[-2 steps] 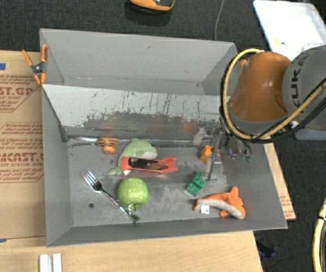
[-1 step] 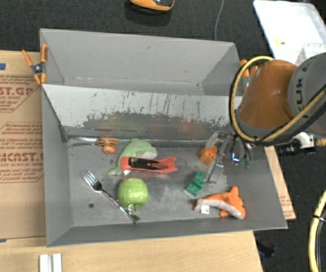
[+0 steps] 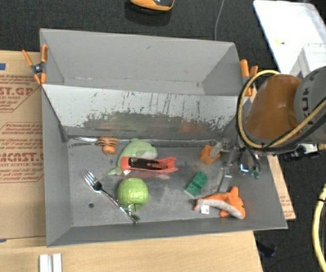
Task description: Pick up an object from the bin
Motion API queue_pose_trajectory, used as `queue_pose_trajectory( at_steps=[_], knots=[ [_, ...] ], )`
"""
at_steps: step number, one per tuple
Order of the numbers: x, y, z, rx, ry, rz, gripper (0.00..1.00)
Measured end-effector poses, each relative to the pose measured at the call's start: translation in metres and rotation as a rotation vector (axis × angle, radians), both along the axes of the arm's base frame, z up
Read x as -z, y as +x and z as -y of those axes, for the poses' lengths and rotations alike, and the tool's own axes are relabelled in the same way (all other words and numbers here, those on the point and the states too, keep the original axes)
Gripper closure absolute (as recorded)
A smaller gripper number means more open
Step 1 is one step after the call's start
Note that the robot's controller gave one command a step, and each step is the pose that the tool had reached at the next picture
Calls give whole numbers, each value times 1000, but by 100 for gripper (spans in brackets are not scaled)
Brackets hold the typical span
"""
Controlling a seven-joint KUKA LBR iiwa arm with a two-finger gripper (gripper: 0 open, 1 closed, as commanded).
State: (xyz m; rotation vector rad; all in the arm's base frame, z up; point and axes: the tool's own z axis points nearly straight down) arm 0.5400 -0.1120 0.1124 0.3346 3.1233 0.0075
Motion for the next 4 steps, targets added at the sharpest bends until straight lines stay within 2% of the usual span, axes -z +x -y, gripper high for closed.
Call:
queue_pose_trajectory(
  at_steps=[1, 2, 3, 4],
  knots=[
    [10, -19, -13, 245, 0, 6, 0],
    [21, -36, -9, 194, -1, 2, 0],
    [27, -30, -3, 114, 0, 4, 0],
    [34, -39, 12, 333, 0, 1, 0]
  ],
)
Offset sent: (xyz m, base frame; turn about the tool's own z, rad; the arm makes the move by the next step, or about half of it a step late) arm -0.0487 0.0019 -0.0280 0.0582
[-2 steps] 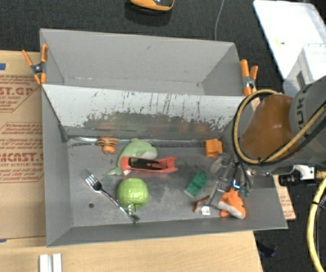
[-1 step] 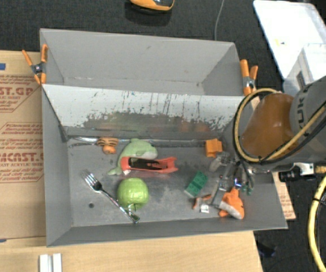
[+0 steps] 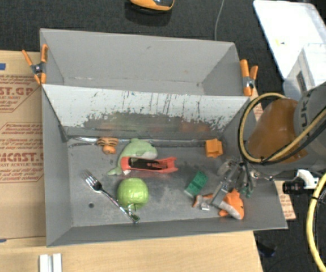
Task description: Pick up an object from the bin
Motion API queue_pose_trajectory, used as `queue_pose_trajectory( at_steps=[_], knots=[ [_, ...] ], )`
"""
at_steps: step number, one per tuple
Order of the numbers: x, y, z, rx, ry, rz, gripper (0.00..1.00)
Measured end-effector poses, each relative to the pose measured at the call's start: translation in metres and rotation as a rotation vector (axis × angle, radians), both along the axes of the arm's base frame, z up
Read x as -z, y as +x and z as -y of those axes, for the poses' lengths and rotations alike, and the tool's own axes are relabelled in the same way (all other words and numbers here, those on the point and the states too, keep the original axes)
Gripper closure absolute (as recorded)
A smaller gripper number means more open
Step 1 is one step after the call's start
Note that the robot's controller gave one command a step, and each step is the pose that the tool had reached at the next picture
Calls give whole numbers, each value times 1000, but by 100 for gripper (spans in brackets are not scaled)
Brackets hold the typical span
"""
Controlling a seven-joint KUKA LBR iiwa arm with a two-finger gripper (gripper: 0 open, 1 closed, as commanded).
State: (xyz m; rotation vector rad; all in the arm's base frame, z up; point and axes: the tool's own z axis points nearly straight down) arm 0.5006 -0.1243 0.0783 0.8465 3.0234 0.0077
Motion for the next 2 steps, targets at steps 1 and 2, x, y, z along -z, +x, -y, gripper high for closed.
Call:
queue_pose_trajectory(
  at_steps=[1, 2],
  knots=[
    [6, 38, -16, -182, -1, 3, 0],
    [4, 8, 10, -171, -2, 0, 0]
  ],
)
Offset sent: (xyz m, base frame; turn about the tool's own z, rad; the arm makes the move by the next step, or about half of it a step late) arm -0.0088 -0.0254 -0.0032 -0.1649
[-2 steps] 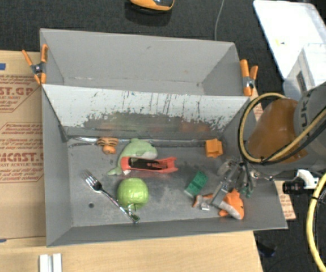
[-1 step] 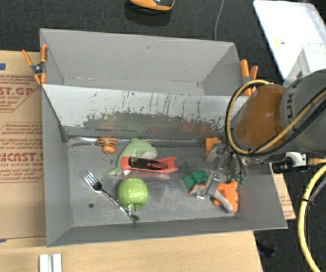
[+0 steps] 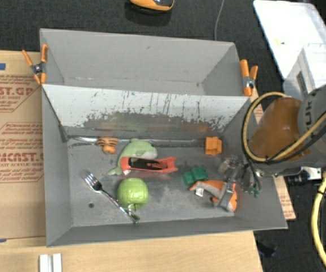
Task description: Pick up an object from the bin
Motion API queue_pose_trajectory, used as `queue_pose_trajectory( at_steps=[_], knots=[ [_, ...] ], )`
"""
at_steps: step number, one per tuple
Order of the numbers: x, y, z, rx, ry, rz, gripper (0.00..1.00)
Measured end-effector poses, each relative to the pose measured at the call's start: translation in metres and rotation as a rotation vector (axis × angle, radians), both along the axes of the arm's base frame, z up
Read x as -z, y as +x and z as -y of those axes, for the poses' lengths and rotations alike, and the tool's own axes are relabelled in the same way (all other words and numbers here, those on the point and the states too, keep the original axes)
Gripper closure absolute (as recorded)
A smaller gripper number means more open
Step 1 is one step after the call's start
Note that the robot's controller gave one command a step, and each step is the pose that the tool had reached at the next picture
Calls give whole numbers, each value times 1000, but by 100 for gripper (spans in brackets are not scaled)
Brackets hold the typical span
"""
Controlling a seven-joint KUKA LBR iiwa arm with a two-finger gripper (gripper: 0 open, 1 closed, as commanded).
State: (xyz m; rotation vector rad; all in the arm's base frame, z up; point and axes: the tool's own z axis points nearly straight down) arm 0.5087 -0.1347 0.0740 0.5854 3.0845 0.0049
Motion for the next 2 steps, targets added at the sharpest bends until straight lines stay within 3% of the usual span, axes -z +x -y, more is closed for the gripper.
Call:
queue_pose_trajectory(
  at_steps=[1, 2],
  knots=[
    [4, -6, 15, -64, 4, 10, 100],
    [4, -6, 15, -64, 4, 9, 100]
  ],
)
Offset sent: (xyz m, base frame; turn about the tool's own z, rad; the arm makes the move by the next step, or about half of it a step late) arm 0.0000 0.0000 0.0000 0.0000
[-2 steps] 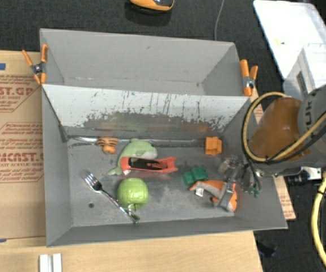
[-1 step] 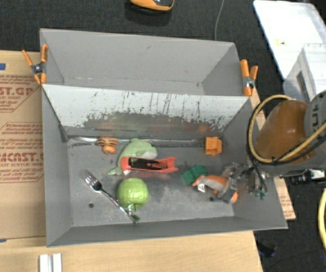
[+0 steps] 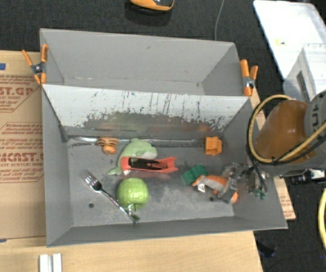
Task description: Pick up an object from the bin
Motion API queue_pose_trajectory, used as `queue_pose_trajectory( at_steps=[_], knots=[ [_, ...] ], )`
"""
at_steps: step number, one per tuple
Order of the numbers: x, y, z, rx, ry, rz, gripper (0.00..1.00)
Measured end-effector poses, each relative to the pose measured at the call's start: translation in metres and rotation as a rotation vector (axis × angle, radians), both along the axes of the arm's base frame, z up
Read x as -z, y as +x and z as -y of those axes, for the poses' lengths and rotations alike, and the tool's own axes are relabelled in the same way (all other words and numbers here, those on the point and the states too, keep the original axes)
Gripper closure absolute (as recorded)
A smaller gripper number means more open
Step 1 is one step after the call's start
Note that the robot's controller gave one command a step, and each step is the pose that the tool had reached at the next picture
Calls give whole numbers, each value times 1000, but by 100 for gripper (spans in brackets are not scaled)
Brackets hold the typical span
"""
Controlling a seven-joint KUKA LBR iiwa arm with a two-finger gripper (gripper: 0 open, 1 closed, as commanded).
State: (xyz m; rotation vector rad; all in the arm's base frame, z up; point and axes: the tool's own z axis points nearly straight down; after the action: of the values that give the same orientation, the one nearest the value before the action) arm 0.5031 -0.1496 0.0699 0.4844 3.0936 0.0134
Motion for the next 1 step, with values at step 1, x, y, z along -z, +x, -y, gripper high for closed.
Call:
queue_pose_trajectory(
  at_steps=[1],
  knots=[
    [-62, 37, -10, 6, 1, -1, 100]
  ],
)
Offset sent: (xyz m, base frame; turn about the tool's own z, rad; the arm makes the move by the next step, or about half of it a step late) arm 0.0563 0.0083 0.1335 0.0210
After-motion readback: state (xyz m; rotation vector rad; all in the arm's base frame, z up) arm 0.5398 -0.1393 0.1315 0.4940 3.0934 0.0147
